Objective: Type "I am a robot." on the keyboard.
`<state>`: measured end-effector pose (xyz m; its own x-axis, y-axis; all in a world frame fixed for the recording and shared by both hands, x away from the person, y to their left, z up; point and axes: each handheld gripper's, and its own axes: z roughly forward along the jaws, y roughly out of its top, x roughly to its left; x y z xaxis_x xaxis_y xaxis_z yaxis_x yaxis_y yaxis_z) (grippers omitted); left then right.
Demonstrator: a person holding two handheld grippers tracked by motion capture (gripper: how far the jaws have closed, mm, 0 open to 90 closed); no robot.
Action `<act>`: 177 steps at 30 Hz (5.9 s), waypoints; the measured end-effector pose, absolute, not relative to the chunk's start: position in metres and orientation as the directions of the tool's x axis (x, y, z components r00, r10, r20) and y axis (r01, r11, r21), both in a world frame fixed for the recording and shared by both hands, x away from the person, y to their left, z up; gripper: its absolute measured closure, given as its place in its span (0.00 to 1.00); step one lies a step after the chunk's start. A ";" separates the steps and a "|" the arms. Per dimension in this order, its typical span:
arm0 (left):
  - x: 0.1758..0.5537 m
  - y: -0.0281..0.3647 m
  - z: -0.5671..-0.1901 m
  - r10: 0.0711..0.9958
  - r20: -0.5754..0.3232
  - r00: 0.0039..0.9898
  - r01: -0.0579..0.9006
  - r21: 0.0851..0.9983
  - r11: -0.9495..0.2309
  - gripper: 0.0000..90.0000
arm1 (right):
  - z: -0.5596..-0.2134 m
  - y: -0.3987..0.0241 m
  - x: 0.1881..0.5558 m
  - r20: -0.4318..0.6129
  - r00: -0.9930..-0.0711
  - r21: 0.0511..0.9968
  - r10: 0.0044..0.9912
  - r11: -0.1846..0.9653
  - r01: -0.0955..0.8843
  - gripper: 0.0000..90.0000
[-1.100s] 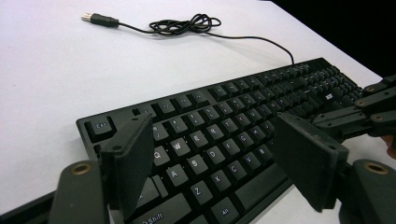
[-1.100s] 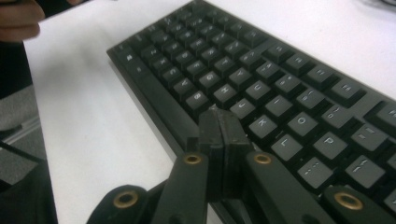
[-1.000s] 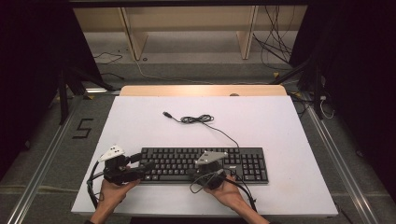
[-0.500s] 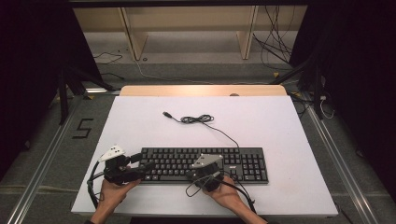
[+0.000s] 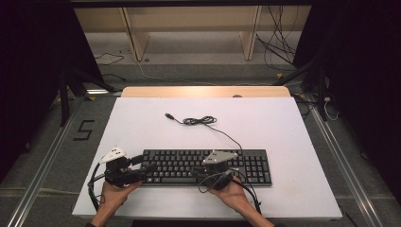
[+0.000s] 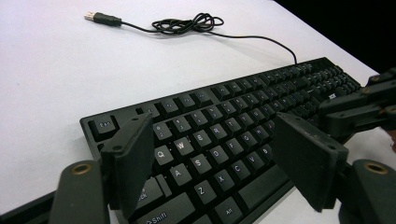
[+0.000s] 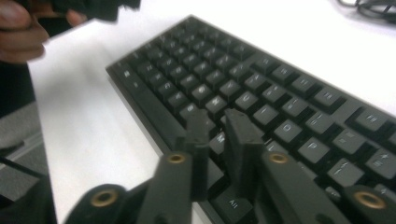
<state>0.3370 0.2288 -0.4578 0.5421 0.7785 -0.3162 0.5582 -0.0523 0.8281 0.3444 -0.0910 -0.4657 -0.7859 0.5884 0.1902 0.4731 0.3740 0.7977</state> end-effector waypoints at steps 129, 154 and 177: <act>0.336 0.221 -0.460 0.779 -0.317 0.541 0.547 0.836 -0.039 0.36 | -0.441 -0.120 0.335 0.214 -0.750 0.863 0.626 0.239 0.445 0.37; 0.335 0.220 -0.460 0.778 -0.307 0.547 0.536 0.843 -0.044 0.33 | -0.463 -0.081 0.355 0.177 -0.771 0.783 0.611 0.387 0.487 0.96; 0.334 0.220 -0.459 0.777 -0.303 0.552 0.532 0.845 -0.048 0.32 | -0.482 -0.063 0.361 0.139 -0.777 0.718 0.614 0.477 0.506 1.00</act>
